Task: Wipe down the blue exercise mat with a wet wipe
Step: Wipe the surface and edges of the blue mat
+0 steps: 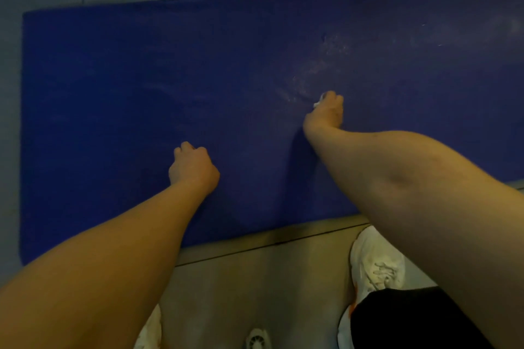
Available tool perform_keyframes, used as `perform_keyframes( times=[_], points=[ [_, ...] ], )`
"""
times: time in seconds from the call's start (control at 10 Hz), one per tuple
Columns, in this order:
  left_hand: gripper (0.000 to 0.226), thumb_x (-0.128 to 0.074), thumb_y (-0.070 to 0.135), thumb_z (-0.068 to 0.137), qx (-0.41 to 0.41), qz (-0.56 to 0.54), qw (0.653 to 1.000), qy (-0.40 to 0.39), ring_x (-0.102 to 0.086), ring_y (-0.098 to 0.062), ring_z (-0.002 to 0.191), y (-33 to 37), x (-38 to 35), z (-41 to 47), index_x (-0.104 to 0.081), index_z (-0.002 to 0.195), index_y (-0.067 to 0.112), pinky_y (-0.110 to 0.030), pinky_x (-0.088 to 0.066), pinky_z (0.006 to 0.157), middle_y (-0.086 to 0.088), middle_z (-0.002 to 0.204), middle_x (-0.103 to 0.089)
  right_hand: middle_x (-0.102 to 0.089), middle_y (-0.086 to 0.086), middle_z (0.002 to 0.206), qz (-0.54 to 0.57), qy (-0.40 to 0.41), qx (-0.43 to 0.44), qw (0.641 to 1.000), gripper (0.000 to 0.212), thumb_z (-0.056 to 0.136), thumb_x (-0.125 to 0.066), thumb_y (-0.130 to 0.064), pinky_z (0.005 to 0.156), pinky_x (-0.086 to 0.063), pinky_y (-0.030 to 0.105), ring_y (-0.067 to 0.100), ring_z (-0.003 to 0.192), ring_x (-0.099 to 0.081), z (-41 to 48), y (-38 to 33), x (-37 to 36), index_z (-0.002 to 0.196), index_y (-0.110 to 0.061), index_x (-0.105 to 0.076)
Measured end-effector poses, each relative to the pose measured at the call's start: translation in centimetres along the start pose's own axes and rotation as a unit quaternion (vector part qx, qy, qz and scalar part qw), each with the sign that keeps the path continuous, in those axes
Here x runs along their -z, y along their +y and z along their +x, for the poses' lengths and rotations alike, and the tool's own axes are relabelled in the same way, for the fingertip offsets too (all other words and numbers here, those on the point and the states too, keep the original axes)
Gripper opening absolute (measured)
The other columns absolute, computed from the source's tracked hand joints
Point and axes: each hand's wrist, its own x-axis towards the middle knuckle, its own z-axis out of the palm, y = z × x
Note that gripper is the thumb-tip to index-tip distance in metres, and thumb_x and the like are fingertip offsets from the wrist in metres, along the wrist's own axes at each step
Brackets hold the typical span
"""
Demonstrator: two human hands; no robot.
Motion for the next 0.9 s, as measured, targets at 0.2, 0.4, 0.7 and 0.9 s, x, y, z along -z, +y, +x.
perform_keyframes(
  times=[0.2,0.4,0.7,0.9],
  points=[
    [0.028,-0.047,0.017,0.099,-0.003,-0.106,0.990,0.088,-0.052,-0.024,0.110,-0.9,0.3,0.0,-0.060,0.124,0.015,-0.042,-0.050,0.079,-0.005,0.125,-0.052,-0.048,0.002,0.114,0.127,-0.101,0.134,0.978,0.030,0.094,-0.055,0.003,0.082,-0.038,0.023,0.018,0.098,-0.053,-8.3,-8.9,-5.5,0.121,-0.010,-0.058],
    [0.046,-0.052,0.015,0.098,0.002,-0.075,0.986,0.145,-0.039,-0.023,0.131,-1.9,0.8,1.7,-0.048,0.143,0.018,-0.042,-0.052,0.086,-0.002,0.147,-0.038,-0.059,0.011,0.090,0.107,-0.225,0.295,0.922,0.011,0.094,-0.051,-0.023,0.066,-0.039,0.042,0.022,0.076,-0.050,-11.8,-12.1,-7.7,0.090,-0.013,-0.049],
    [0.075,-0.060,0.047,0.097,0.016,0.028,0.998,0.049,-0.009,-0.031,0.149,-1.4,0.8,2.8,-0.025,0.157,0.021,-0.041,-0.053,0.083,-0.005,0.163,-0.008,-0.056,-0.003,0.076,0.169,-0.010,-0.048,0.984,0.024,0.102,-0.045,-0.028,0.072,-0.047,0.031,0.009,0.063,-0.057,1.9,-6.4,-0.5,0.080,-0.022,-0.047],
    [0.075,-0.061,0.050,0.095,0.024,0.054,0.997,0.047,-0.013,-0.032,0.146,-1.2,0.8,3.2,-0.027,0.156,0.022,-0.038,-0.053,0.075,-0.005,0.160,-0.011,-0.039,0.002,0.105,0.140,-0.126,0.079,0.979,0.015,0.097,-0.049,-0.007,0.083,-0.035,0.026,0.010,0.089,-0.038,-3.7,-11.4,-2.8,0.100,-0.021,-0.044]
  ],
)
